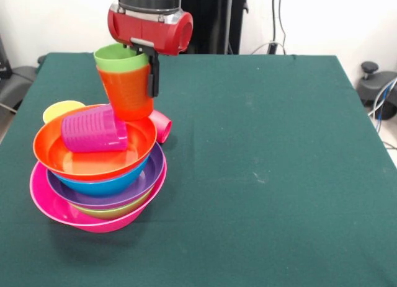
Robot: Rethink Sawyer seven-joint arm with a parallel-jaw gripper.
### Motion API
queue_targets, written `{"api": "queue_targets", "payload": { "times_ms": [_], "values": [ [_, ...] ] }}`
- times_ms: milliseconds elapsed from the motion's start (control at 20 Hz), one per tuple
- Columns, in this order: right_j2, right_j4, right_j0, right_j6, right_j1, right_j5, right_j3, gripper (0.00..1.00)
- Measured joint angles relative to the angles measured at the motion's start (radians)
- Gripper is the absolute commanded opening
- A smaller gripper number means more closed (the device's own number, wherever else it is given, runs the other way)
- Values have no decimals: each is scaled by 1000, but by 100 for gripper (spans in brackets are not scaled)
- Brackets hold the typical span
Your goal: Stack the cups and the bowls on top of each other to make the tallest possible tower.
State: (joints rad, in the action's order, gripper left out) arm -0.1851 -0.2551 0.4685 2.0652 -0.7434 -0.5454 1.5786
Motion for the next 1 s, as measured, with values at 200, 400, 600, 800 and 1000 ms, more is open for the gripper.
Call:
{"api": "queue_targets", "payload": {
  "times_ms": [200, 400, 600, 800, 1000],
  "values": [
    [6, 0, -2, 0, 25, 0, 0, 0],
    [11, -1, -7, 0, 50, 0, 0, 0],
    [13, -1, -12, 0, 63, 0, 0, 0],
    [15, -1, -9, 0, 70, 0, 0, 0],
    [10, -2, 15, 0, 66, 0, 3, 0]
  ]
}}
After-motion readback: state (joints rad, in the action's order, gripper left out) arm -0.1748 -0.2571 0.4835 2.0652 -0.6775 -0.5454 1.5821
